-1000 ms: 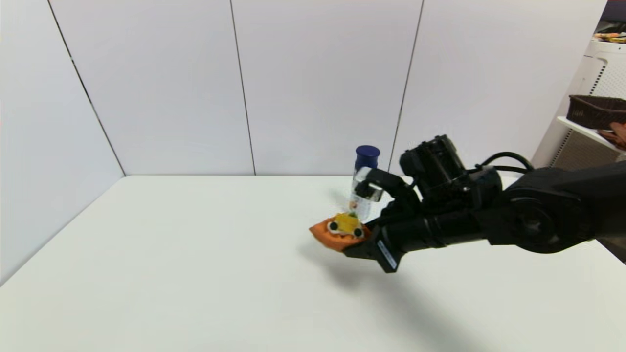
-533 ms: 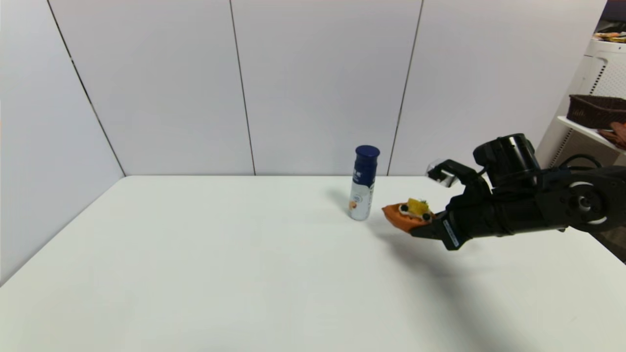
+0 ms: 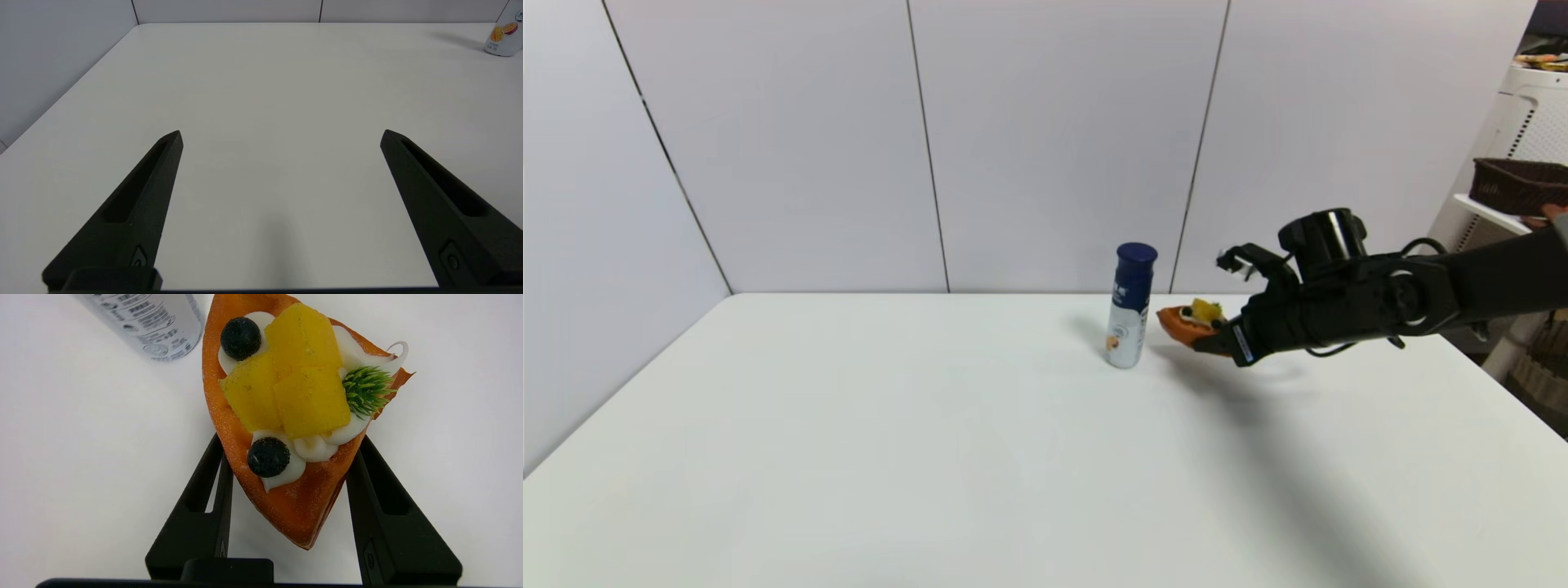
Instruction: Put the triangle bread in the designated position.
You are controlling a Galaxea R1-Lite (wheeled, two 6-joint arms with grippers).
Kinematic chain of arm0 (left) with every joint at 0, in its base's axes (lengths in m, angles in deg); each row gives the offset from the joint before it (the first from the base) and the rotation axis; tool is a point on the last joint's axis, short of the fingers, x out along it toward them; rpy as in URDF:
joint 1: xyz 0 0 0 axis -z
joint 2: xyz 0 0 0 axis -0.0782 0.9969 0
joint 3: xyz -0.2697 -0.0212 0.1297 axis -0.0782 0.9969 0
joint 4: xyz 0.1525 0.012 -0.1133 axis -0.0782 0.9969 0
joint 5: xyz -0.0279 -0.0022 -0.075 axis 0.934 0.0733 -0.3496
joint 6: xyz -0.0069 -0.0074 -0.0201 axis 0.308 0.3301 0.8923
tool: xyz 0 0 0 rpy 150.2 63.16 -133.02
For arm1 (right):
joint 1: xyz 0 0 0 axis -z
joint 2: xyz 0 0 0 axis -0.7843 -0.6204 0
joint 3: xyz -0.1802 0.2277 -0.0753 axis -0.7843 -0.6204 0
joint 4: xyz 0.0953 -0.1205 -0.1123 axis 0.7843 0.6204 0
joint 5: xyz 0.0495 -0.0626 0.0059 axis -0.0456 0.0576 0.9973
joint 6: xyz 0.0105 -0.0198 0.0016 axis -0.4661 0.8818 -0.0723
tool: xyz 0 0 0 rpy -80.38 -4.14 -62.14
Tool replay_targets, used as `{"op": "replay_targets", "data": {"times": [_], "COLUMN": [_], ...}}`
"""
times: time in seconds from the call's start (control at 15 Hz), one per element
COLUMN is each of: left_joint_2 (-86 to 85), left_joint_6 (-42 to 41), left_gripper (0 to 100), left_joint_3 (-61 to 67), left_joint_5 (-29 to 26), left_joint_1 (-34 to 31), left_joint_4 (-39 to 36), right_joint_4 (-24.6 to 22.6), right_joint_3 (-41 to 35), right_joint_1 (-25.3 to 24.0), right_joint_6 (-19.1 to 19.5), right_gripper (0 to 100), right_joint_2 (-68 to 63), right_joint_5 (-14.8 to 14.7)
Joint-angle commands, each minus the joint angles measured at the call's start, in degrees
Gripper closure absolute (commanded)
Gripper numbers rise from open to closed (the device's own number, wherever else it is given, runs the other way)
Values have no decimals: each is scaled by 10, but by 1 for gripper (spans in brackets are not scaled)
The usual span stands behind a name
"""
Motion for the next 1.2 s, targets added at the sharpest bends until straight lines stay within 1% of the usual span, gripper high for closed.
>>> {"op": "replay_targets", "data": {"times": [0.07, 0.27, 0.33, 0.87, 1.07, 1.13, 1.2], "left_joint_2": [1, 1, 1, 1, 1, 1, 1], "left_joint_6": [-1, 0, -1, -1, 0, 0, -1], "left_gripper": [0, 0, 0, 0, 0, 0, 0], "left_joint_3": [0, 0, 0, 0, 0, 0, 0], "left_joint_5": [0, 0, 0, 0, 0, 0, 0], "left_joint_1": [0, 0, 0, 0, 0, 0, 0], "left_joint_4": [0, 0, 0, 0, 0, 0, 0], "right_joint_4": [-3, -3, -3, 3, 11, 18, 36], "right_joint_3": [41, 42, 42, 44, 37, 30, 18], "right_joint_1": [0, 4, 5, 9, 18, 23, 27], "right_joint_6": [0, 0, 1, 0, 0, -1, -1], "right_gripper": [100, 100, 0, 0, 0, 0, 0], "right_joint_2": [-58, -64, -65, -49, 2, 28, 61], "right_joint_5": [1, 2, 2, 1, 0, -1, -2]}}
